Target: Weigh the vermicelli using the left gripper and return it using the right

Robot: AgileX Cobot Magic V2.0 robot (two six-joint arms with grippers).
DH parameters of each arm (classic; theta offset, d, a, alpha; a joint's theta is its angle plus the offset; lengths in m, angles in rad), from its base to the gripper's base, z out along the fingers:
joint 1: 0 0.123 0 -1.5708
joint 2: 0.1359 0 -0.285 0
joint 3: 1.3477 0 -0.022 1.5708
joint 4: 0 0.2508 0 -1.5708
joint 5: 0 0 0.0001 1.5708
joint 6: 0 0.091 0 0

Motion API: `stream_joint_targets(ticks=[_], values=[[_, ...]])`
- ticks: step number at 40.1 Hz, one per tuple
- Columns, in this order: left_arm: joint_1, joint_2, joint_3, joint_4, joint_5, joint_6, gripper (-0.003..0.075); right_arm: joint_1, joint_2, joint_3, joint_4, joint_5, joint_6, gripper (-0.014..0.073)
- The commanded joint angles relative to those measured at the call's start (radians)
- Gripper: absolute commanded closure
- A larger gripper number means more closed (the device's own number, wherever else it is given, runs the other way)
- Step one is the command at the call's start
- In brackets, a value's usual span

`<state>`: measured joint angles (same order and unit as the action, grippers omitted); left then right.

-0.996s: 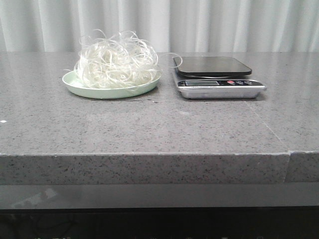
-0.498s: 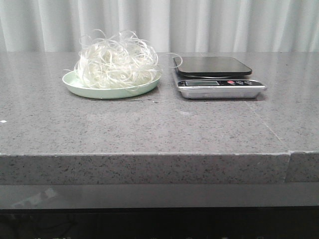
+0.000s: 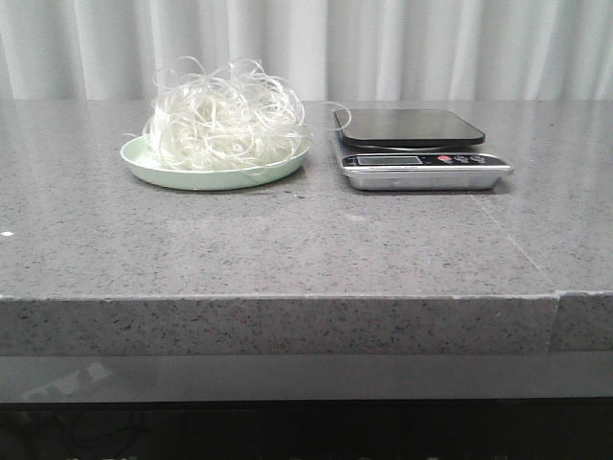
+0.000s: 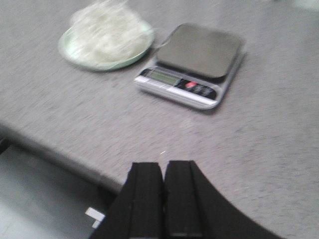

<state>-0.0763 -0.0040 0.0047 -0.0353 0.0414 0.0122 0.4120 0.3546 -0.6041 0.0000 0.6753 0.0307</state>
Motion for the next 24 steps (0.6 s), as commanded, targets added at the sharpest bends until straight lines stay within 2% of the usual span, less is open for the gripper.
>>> stream_joint_targets(ticks=[1,8,11,19,24], values=[[-0.008,-0.023,0.037,0.000,-0.074,0.001,0.0565,-0.124,-0.078,0.092,0.000,-0.244,-0.010,0.0437],[-0.008,-0.023,0.037,0.000,-0.074,0.001,0.0565,-0.290,-0.240,0.330,0.010,-0.505,-0.010,0.0437],[-0.008,-0.023,0.037,0.000,-0.074,0.001,0.0565,-0.324,-0.288,0.414,0.023,-0.578,-0.009,0.0437],[-0.008,-0.023,0.037,0.000,-0.074,0.001,0.0565,-0.352,-0.383,0.593,0.047,-0.709,-0.009,0.0437],[-0.008,-0.023,0.037,0.000,-0.074,0.001,0.0565,-0.357,-0.382,0.627,0.047,-0.760,-0.009,0.0437]])
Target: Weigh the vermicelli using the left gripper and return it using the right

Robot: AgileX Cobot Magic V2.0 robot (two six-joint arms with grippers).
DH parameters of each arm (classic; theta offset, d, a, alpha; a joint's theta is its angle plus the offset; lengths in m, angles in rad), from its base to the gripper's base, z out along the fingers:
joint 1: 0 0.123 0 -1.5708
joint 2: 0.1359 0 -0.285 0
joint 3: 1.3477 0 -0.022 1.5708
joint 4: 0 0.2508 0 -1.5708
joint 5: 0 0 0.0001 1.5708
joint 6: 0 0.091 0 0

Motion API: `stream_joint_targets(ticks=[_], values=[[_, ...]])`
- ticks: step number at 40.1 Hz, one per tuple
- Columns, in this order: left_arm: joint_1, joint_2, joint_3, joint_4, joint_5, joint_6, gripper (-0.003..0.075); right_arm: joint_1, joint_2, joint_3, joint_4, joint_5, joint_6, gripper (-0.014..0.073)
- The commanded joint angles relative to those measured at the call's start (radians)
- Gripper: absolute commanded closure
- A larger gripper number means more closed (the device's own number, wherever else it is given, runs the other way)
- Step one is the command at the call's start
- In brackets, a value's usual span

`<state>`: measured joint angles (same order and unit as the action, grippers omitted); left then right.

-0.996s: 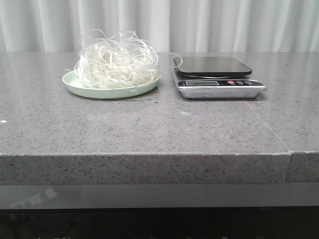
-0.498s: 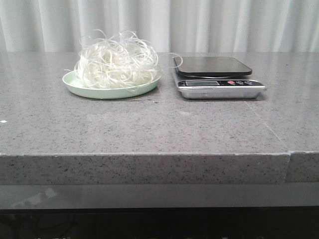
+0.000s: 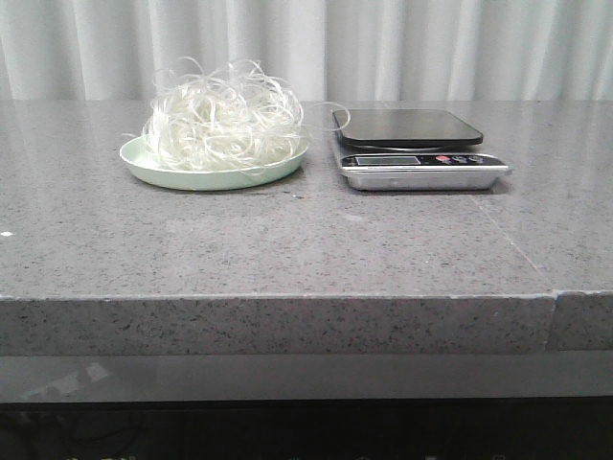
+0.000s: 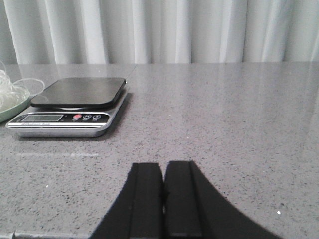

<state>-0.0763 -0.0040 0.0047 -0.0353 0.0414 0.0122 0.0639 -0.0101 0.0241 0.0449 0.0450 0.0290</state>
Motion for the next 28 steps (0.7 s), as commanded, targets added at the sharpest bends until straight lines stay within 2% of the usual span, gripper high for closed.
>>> stream_joint_targets(ticks=[1,28], values=[[-0.008,-0.023,0.037,0.000,-0.074,0.001,0.0565,-0.013,-0.017,0.000,0.002,-0.137,-0.007,0.0437],[-0.008,-0.023,0.037,0.000,-0.074,0.001,0.0565,-0.022,-0.017,0.000,0.002,-0.130,-0.007,0.0437]])
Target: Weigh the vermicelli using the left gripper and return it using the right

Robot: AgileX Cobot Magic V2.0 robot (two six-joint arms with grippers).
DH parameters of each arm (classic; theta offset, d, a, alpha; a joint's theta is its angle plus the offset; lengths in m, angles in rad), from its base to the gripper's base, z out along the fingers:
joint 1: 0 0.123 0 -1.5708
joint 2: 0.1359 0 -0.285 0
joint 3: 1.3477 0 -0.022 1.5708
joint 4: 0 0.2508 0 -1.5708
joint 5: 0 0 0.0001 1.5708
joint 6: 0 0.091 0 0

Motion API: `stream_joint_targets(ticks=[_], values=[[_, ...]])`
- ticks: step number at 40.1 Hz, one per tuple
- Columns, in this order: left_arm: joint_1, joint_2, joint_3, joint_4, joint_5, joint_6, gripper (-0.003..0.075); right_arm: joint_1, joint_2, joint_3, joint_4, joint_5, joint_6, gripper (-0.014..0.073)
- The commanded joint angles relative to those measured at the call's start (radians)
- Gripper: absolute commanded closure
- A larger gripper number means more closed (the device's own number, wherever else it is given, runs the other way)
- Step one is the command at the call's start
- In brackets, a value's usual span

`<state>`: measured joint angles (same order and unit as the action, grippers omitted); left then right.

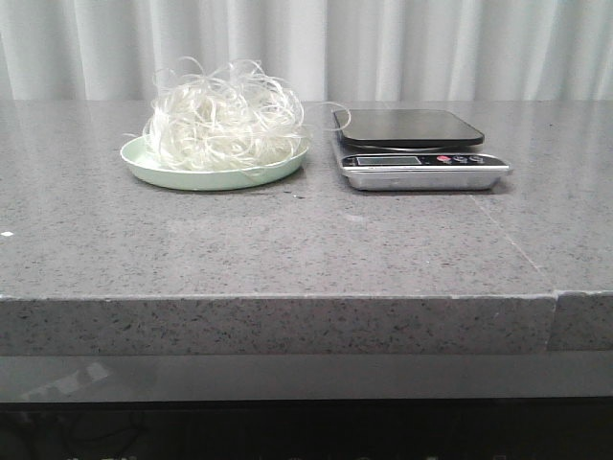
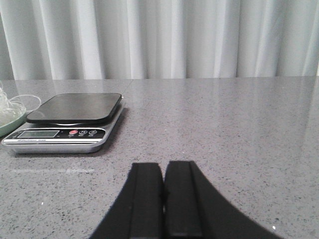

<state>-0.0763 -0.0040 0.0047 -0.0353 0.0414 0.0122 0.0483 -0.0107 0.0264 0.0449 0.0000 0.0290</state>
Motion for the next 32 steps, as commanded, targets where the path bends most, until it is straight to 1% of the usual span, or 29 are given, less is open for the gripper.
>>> stream_joint_targets(ticks=[1,32], values=[[-0.008,-0.023,0.037,0.000,-0.074,0.001,0.0565,-0.006,-0.016,-0.003,0.002,-0.085,-0.007,0.0437],[0.013,-0.025,0.037,0.000,-0.074,0.001,0.0565,-0.006,-0.016,-0.003,0.002,-0.085,-0.007,0.0437]])
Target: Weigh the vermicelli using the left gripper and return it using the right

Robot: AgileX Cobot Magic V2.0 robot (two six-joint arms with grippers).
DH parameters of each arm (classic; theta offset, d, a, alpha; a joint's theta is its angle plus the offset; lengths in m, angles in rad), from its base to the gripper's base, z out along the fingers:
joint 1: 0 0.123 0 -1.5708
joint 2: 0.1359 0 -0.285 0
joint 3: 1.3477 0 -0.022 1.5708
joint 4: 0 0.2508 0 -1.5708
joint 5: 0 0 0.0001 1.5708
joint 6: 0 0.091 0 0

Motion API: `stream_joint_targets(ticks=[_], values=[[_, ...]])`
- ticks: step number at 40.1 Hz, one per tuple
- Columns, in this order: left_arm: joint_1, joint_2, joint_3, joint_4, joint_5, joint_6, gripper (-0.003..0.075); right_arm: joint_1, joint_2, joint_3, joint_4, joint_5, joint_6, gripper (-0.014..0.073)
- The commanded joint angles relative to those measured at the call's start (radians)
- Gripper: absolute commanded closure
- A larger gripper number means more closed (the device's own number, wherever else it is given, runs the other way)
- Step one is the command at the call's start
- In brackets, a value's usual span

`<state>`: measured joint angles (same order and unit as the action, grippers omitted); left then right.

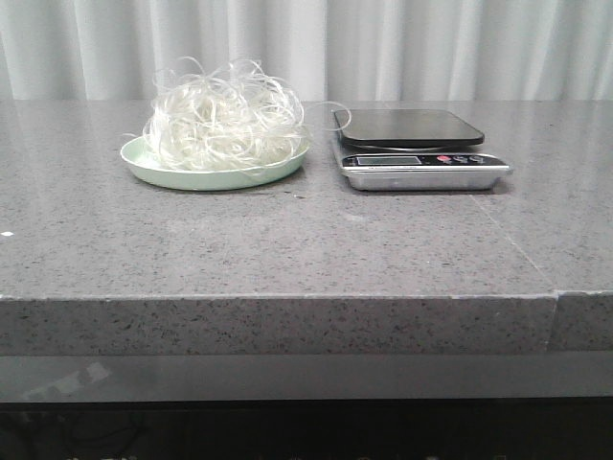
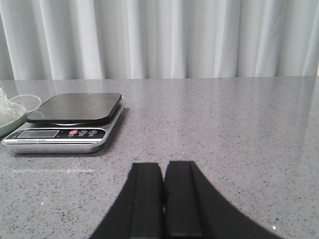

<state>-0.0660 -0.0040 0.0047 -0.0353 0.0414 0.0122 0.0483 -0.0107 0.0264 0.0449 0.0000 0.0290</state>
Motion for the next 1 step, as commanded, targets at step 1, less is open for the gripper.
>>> stream_joint_targets(ticks=[1], values=[[0.003,-0.025,0.037,0.000,-0.074,0.001,0.0565,-0.006,-0.016,-0.003,0.002,-0.085,-0.007,0.0437]])
